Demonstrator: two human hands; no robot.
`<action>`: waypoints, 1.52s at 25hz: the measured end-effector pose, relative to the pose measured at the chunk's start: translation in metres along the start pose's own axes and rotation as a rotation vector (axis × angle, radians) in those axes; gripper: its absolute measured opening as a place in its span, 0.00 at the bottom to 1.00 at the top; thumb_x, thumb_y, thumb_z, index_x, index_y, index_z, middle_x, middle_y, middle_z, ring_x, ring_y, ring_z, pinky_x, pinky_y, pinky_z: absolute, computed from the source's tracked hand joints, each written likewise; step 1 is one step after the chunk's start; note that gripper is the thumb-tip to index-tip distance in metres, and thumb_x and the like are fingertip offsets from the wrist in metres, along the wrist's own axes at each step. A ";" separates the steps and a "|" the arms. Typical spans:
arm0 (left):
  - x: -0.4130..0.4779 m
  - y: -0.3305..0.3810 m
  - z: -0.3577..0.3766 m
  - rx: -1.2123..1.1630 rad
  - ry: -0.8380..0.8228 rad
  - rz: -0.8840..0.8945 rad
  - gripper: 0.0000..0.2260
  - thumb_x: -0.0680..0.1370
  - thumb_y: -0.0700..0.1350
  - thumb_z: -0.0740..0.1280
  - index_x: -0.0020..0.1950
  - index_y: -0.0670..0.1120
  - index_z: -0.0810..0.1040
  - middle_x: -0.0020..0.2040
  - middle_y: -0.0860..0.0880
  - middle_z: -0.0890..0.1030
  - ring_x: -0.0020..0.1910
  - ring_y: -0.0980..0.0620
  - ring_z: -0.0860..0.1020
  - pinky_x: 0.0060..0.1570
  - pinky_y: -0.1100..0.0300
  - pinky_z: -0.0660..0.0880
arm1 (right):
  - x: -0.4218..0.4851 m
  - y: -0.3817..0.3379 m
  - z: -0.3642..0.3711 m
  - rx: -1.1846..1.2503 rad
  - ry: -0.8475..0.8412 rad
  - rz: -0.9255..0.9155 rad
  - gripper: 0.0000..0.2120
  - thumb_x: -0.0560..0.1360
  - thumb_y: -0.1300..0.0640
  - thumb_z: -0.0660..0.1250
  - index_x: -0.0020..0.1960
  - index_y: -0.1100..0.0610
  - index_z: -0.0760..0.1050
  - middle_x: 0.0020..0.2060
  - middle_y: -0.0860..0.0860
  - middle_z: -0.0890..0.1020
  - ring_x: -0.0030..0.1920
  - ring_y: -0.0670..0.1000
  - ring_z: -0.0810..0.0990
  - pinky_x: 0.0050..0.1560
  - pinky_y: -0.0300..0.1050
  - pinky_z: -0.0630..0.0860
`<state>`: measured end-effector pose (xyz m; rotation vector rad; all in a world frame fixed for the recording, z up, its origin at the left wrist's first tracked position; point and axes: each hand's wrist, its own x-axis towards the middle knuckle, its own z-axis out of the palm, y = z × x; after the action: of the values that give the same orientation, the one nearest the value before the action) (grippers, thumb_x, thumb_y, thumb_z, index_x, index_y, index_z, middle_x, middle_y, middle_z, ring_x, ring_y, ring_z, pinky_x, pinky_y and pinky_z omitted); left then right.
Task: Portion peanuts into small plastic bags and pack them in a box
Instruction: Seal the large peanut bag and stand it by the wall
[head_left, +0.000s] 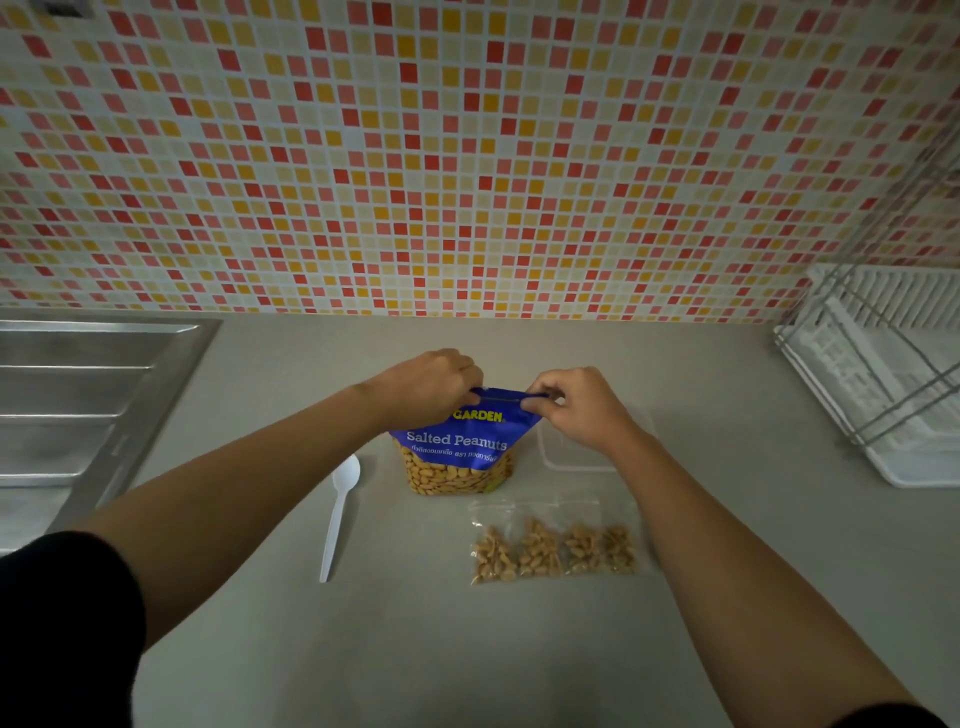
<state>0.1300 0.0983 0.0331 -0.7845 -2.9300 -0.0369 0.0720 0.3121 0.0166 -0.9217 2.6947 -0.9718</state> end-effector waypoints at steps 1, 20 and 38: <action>-0.009 -0.007 0.000 -0.002 0.011 0.005 0.14 0.81 0.48 0.57 0.59 0.40 0.74 0.53 0.43 0.78 0.53 0.46 0.75 0.54 0.56 0.70 | 0.000 0.001 0.000 0.004 0.005 -0.004 0.03 0.72 0.59 0.70 0.42 0.58 0.81 0.37 0.51 0.84 0.38 0.47 0.77 0.42 0.40 0.71; -0.099 -0.008 0.036 -0.942 0.261 -0.825 0.14 0.75 0.50 0.67 0.58 0.47 0.74 0.51 0.51 0.80 0.38 0.49 0.82 0.38 0.62 0.79 | -0.018 0.001 0.033 0.504 0.082 0.286 0.22 0.72 0.53 0.70 0.64 0.52 0.69 0.51 0.49 0.79 0.49 0.48 0.80 0.52 0.44 0.76; 0.036 -0.163 0.068 -1.486 0.373 -0.922 0.17 0.79 0.43 0.62 0.67 0.43 0.65 0.62 0.44 0.75 0.62 0.44 0.74 0.54 0.47 0.77 | 0.183 0.020 0.049 0.704 0.169 0.358 0.13 0.76 0.59 0.65 0.59 0.62 0.71 0.55 0.57 0.79 0.53 0.52 0.78 0.52 0.47 0.77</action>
<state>0.0111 -0.0211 -0.0299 0.5985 -2.1466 -2.1613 -0.0702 0.1899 -0.0197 -0.2191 2.2148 -1.7715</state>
